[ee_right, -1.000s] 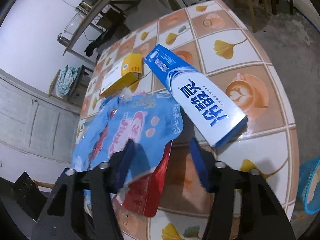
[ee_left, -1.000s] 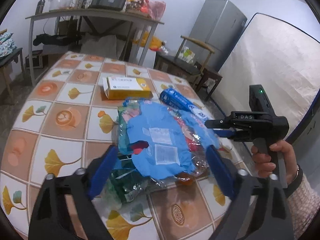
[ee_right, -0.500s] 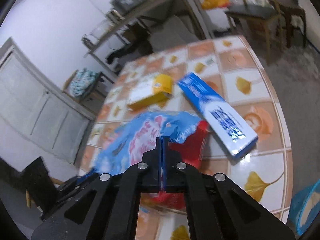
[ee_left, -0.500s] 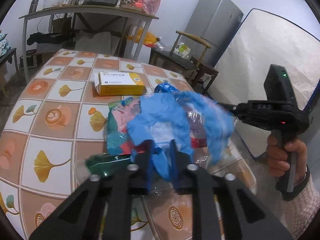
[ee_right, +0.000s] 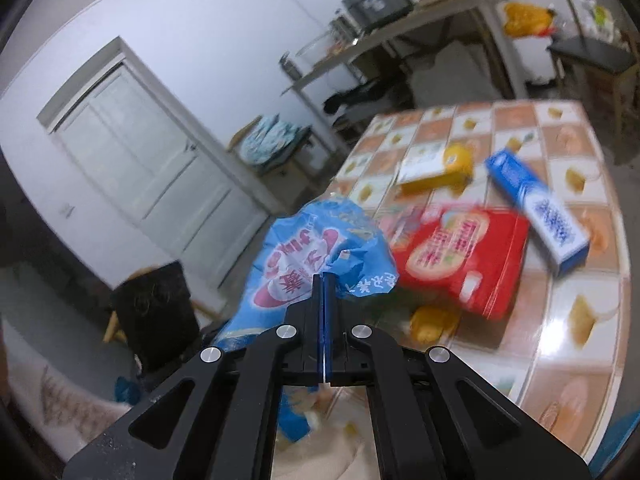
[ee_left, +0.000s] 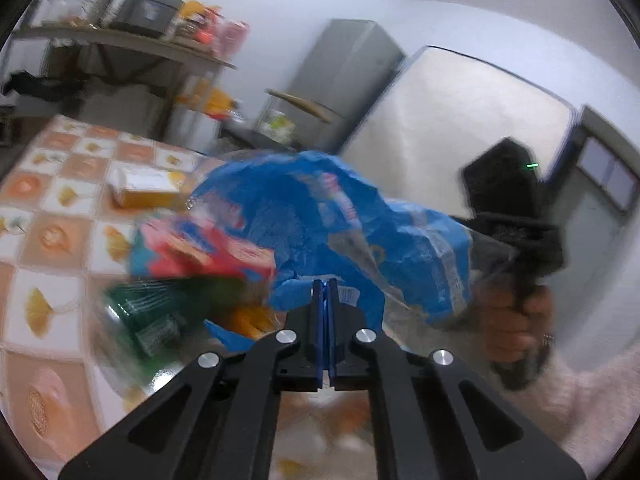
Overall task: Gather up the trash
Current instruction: 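Grasp the red snack bag with the right gripper while the left gripper holds the blue bag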
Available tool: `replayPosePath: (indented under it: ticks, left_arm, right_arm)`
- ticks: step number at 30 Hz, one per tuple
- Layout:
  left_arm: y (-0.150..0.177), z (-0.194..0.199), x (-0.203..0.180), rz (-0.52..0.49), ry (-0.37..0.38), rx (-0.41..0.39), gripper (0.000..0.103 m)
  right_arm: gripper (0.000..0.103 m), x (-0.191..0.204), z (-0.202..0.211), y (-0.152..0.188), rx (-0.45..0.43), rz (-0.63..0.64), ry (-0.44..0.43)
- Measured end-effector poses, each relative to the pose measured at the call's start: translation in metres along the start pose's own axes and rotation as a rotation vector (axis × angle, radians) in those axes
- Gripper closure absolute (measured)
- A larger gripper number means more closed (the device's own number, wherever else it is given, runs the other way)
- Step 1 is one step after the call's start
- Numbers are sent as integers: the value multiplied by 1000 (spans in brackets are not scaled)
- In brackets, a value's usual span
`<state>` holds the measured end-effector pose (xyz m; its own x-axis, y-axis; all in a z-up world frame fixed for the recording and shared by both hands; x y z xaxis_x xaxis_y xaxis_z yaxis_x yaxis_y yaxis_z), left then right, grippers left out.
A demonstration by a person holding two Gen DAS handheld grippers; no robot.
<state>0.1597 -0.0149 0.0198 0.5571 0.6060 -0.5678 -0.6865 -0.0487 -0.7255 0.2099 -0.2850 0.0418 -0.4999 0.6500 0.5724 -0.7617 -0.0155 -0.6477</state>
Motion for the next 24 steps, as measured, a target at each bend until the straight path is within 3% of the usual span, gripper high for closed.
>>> replayPosePath:
  ticks: [4,9,13,20,22,24]
  left_arm:
    - [32,3,-17,-5,73,122,102]
    - [71,-11,-20,20,46,224,102]
    - [75,-14,-12,33,-9,199,102]
    - [66,-25,16,30,-161,144,101]
    - [67,-33,23,31,-200,150,94]
    - [70,-36,29,29,-226,155,78]
  right_arm:
    - [103,0,-11,34,116,-53,-22]
    - [103,-29,-52,81,282,-183,-9]
    - [103,-47,-79,100,360,-247,-3]
    - [103,-48,-105,109,428,-222,22]
    - [103,-50,-110,111,437,-233,21]
    - [103,-52,-111,113,440,-237,23]
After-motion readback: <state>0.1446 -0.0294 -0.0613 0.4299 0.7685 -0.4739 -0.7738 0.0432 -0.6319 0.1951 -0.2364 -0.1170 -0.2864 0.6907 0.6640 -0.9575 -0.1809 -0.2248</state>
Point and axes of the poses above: each gripper's, at about its wrist camera, not at the fingertips, and z roughly against the way its jaws point, x to its left, y to its underside, the point moved 3 cm from there along -z, roughly the way its jaws point, and after that the axes turned 4 degrees about z, right-handed, at the moved point
